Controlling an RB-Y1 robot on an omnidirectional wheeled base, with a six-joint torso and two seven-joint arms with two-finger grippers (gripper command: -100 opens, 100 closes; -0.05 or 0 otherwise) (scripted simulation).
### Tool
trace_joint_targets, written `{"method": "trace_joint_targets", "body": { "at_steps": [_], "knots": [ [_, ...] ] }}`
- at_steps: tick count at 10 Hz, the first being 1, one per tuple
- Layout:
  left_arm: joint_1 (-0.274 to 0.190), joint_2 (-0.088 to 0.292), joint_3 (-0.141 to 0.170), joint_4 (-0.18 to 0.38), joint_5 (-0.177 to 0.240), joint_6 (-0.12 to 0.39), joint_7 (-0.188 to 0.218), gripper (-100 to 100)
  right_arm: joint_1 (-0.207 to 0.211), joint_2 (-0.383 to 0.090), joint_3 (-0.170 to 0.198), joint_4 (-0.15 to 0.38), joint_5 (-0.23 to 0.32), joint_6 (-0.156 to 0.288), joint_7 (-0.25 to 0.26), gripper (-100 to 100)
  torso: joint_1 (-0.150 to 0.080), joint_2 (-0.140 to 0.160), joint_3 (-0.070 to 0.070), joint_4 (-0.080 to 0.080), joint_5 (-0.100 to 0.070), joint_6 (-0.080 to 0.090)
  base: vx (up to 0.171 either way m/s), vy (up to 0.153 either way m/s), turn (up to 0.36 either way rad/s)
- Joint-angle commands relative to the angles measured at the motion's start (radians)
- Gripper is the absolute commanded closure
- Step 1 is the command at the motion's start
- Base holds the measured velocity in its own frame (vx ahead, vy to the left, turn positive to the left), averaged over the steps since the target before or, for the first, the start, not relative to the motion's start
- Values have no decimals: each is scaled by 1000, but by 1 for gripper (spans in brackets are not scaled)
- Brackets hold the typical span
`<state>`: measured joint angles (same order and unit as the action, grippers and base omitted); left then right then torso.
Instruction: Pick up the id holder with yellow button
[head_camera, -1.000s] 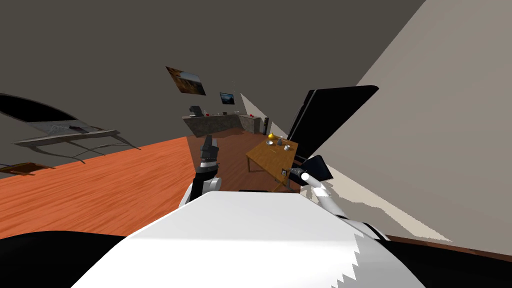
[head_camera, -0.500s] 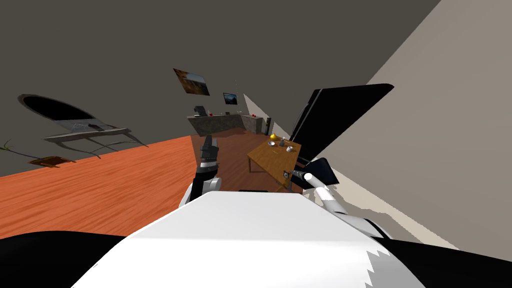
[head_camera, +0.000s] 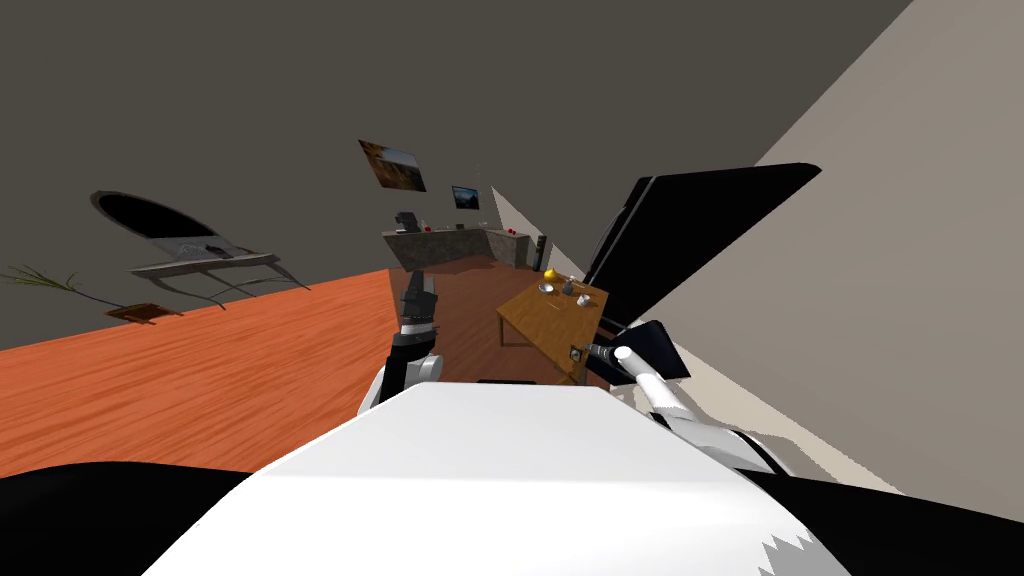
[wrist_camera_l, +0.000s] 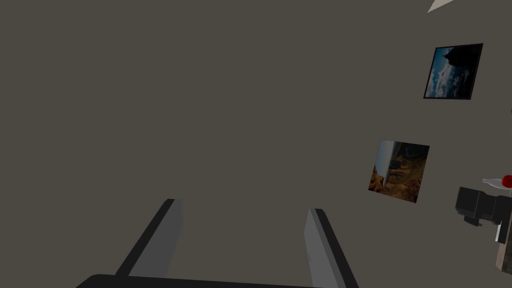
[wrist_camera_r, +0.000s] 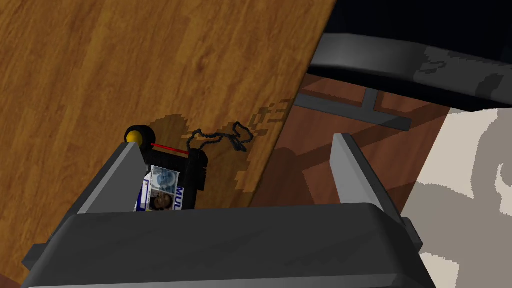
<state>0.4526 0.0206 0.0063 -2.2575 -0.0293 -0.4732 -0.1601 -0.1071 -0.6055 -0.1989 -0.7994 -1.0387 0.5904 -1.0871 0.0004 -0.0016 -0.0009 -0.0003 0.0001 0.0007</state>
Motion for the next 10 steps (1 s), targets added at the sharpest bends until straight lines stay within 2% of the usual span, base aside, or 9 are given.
{"method": "trace_joint_targets", "body": {
  "at_steps": [1, 2, 3, 7, 8, 10],
  "knots": [
    [0, 0, 0, 0, 0, 0, 0, 0, -11, -4, -5, 37, -22, 15, -4, -100, 0, 0, 0, 0, 0, 0, 21, -8, 43],
    [0, 0, 0, 0, 0, 0, 0, 0, -25, -13, -13, 63, -47, 46, -30, -100, 0, 0, 0, 0, 0, 1, 21, -3, 72],
    [0, 0, 0, 0, 0, 0, 0, 0, -25, -13, -13, 78, -47, 46, -30, -100, 0, 0, 0, 0, 0, 0, 19, -4, 35],
    [0, 0, 0, 0, 0, 0, 0, 0, -66, -39, -37, 210, -120, 141, -107, -100, 0, -1, -1, 0, 0, 0, 34, -8, 75],
    [0, 0, 0, 0, 0, 0, 0, 0, -66, -39, -37, 210, -120, 141, -107, -100, 0, -1, -1, 0, 0, 0, 27, 2, 17],
    [0, 0, 0, 0, 0, 0, 0, 0, -77, -44, -44, 253, -141, 170, -129, -100, 1, 0, 0, 0, 0, 0, 20, 6, 39]
  ]
}}
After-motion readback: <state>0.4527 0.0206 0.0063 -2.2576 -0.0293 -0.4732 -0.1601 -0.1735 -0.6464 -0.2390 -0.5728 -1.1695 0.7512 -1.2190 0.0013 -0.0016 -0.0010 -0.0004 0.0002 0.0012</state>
